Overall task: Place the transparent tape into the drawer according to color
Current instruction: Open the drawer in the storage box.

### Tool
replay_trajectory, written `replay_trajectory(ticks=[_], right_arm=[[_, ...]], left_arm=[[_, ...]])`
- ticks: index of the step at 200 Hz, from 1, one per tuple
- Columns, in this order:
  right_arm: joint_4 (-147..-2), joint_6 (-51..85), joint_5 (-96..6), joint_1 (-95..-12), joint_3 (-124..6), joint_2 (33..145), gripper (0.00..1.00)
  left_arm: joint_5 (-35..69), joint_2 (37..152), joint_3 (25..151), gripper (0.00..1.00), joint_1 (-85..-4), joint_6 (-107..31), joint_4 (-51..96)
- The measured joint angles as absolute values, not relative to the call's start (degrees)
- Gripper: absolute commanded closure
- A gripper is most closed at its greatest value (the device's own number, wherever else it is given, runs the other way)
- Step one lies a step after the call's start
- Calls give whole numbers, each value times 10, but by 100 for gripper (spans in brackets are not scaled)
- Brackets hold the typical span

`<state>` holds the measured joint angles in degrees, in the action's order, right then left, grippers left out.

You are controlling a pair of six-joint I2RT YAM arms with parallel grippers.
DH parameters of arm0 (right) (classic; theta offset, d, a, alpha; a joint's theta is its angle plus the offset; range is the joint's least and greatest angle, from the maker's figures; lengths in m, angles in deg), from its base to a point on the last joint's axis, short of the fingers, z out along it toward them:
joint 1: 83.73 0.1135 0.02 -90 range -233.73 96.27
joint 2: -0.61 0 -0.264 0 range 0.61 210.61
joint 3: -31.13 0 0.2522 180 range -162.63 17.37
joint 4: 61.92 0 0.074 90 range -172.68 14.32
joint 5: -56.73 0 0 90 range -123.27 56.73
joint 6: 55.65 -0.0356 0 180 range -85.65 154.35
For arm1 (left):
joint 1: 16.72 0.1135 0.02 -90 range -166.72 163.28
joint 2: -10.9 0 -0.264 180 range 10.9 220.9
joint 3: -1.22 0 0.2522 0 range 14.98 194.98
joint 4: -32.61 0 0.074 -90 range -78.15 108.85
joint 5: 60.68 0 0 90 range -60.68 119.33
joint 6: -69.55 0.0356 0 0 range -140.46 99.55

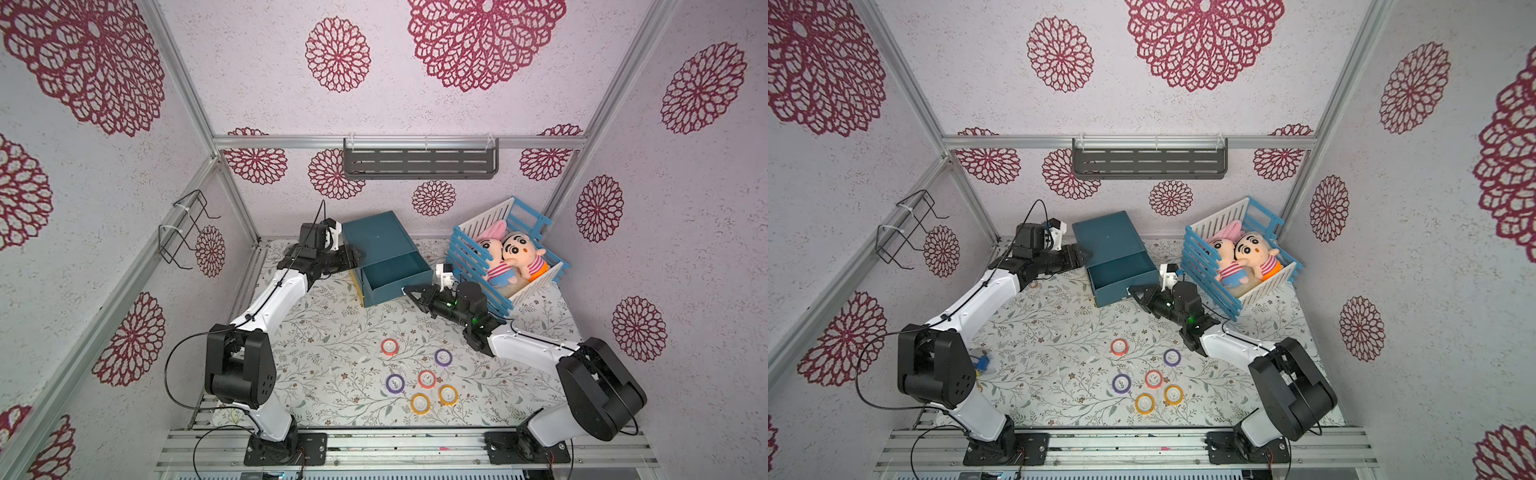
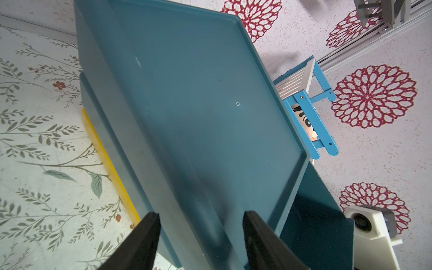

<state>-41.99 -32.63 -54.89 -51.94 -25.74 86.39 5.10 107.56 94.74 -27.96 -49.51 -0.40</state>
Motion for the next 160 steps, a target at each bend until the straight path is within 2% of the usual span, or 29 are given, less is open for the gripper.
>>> replay_trajectory(ticks=[47, 66, 92, 107, 142, 160], right_arm=[[-424, -323, -540, -509, -238, 863, 100], [-423, -322, -538, -507, -235, 863, 66], [-422, -314, -535, -505, -234, 862, 29], [-433, -301, -533, -503, -234, 853, 2], [-474, -272, -522, -502, -235, 806, 1], [-509, -248, -518, -502, -236, 777, 1]], left_arm=[[51, 1076, 947, 37, -280, -494, -4], [51, 1076, 947, 37, -280, -494, -4], [51, 1076, 947, 37, -280, -494, -4], [51, 1076, 947, 36, -280, -494, -4], [51, 1076, 947, 36, -280, -494, -5], [50, 1076, 947, 30, -280, -494, -5]])
